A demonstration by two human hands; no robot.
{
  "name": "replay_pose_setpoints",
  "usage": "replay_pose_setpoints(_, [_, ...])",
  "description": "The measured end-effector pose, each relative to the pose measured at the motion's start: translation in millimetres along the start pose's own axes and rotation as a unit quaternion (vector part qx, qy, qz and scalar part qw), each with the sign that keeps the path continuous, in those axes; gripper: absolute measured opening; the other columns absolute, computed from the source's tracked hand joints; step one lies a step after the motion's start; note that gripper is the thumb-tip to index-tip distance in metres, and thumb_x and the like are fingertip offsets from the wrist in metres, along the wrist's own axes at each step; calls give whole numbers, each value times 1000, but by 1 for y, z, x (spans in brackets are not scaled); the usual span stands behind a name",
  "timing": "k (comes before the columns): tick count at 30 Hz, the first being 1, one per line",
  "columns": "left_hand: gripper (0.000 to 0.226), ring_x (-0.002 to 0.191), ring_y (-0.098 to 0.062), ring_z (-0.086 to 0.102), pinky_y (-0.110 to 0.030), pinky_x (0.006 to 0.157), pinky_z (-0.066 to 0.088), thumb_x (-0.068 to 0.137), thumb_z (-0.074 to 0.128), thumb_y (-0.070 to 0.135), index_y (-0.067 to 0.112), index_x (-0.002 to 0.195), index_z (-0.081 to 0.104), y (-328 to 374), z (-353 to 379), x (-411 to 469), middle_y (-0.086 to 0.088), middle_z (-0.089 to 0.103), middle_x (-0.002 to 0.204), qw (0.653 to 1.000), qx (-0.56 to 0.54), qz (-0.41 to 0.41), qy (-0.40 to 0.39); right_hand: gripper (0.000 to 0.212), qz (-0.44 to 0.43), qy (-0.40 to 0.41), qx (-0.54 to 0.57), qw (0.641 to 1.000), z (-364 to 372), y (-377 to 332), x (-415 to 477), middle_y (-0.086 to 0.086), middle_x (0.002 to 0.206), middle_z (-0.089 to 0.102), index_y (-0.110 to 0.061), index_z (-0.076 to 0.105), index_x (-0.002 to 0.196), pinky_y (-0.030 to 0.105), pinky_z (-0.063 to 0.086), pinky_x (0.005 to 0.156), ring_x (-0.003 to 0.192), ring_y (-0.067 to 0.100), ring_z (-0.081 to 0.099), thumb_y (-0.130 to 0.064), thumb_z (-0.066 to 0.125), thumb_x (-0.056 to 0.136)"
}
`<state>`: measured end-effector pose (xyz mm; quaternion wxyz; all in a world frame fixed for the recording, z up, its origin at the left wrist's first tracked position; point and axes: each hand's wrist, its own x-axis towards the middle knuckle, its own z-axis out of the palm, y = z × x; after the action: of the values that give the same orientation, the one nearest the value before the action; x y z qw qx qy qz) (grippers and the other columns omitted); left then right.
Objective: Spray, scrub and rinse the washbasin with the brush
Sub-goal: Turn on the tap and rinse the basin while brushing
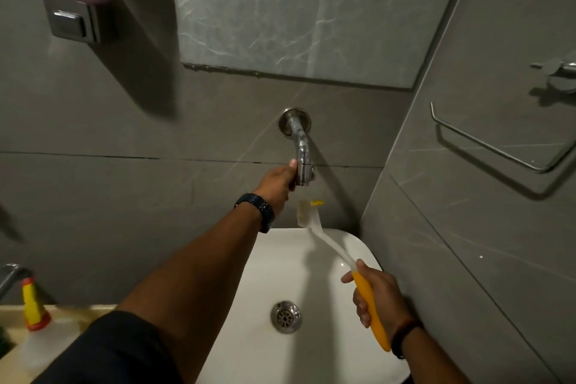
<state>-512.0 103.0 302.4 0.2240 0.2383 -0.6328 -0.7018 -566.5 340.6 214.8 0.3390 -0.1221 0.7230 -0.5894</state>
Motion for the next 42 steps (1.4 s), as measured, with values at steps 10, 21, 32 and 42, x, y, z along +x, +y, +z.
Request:
replay_pose_setpoints(10, [32, 83, -17, 56, -32, 67, 40, 94, 51, 40, 22, 76, 70, 10, -17, 15, 7, 71, 79, 997, 67, 30, 28, 54, 60, -67, -8, 996, -1, 9, -11, 7, 43, 42, 2, 67, 89, 18, 31, 36, 32, 15, 32, -43, 38, 97])
replay_pose_setpoints(21, [25, 64, -8, 62, -21, 53, 42, 71, 79, 37, 17, 82, 68, 24, 22, -5, 2, 69, 73, 986, 98, 29, 135, 43, -225, 71, -381, 894, -8, -14, -29, -2, 44, 47, -20, 44, 57, 25, 31, 43, 43, 17, 40, -46, 54, 90])
replay_pose_setpoints(32, [28, 65, -14, 61, -27, 56, 44, 71, 79, 39, 15, 77, 66, 29, 23, -4, -2, 68, 73, 981, 132, 1, 139, 27, -402, 157, -601, 672, -4, -18, -38, 3, 46, 60, -17, 64, 73, 20, 34, 41, 37, 23, 53, -42, 68, 81])
replay_pose_setpoints(42, [31, 71, -17, 62, -28, 59, 46, 71, 78, 40, 14, 85, 68, 31, 24, -5, -3, 68, 79, 980, 148, -11, 133, 50, 60, -59, 12, 996, -11, -31, -36, 3, 45, 46, -7, 63, 75, 19, 30, 35, 33, 13, 34, -48, 43, 94])
